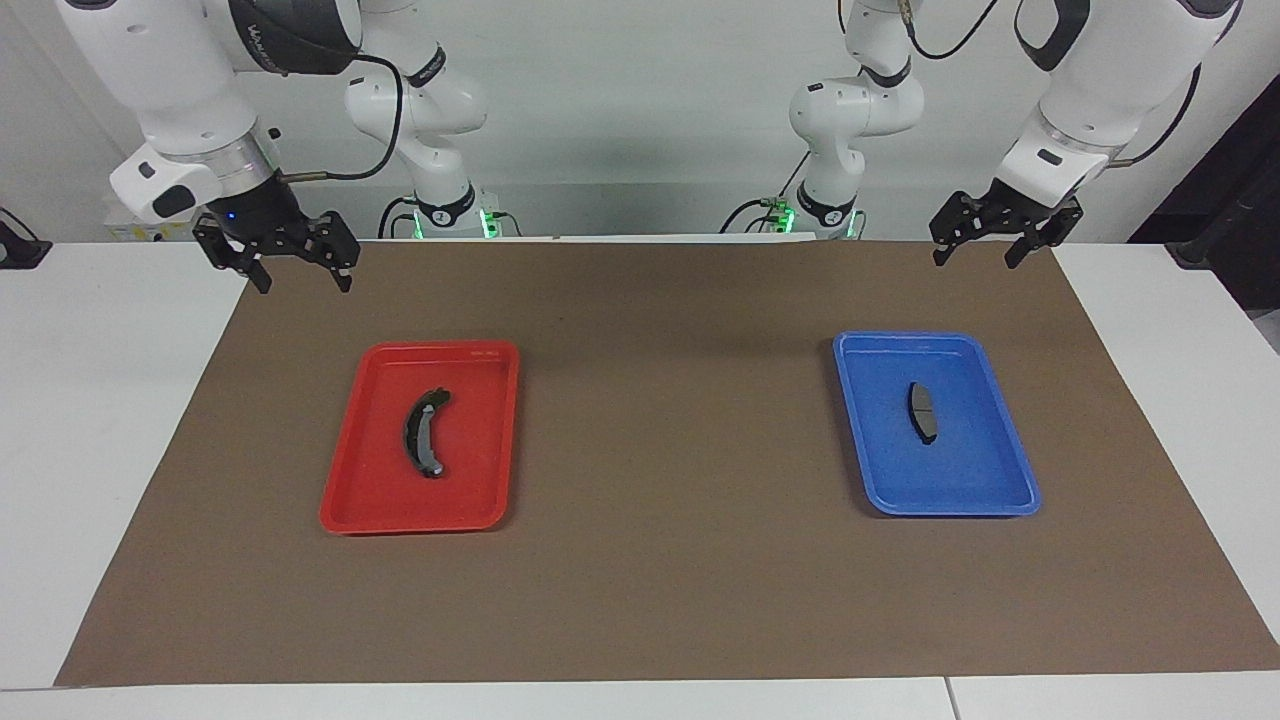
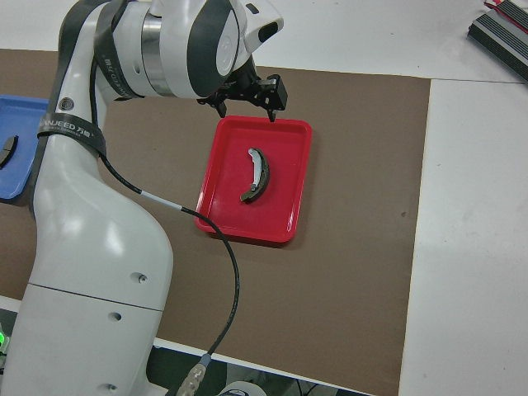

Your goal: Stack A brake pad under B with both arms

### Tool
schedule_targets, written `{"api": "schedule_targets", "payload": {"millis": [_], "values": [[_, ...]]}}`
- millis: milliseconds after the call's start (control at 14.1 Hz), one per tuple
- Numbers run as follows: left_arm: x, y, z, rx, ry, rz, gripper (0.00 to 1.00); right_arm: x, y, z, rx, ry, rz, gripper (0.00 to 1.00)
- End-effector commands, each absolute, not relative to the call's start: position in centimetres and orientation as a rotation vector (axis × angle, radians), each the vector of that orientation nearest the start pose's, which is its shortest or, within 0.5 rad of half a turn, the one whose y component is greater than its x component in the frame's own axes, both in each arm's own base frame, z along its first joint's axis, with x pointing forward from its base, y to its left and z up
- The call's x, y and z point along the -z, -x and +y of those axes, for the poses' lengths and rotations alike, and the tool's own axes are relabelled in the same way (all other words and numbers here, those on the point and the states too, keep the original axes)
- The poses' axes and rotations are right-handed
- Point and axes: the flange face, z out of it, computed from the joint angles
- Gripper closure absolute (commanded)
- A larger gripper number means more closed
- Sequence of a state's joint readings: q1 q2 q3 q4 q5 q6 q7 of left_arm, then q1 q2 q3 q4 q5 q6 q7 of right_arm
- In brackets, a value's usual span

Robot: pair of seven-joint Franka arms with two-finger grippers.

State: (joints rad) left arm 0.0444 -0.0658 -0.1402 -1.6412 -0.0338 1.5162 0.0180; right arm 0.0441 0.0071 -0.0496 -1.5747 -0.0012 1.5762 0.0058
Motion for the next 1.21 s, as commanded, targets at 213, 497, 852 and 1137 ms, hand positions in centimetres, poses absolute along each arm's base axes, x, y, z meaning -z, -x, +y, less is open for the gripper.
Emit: {"api": "schedule_targets", "payload": {"millis": [213,497,852,1137], "values": [[-62.6,-52.2,-5.8,-0.097,3.149,0.165,0.00,-62.1,-55.2,-0.6,-0.005,3.141,-0.017,0.01],[-62.3,-52.3,-5.1,-0.099,3.150,0.157,0.00,-62.1,-55.0,-0.5,-0.005,3.141,-0.012,0.01],[-59.7,-52.7,-3.1,-0.097,3.154,0.150,0.00,-62.1,-55.1,-0.4,0.007,3.139,-0.022,0.01],[-55.5,-52.7,-0.1,-0.034,3.154,0.242,0.00,-60.7,-55.6,0.8,0.034,3.132,-0.042,0.01]]}}
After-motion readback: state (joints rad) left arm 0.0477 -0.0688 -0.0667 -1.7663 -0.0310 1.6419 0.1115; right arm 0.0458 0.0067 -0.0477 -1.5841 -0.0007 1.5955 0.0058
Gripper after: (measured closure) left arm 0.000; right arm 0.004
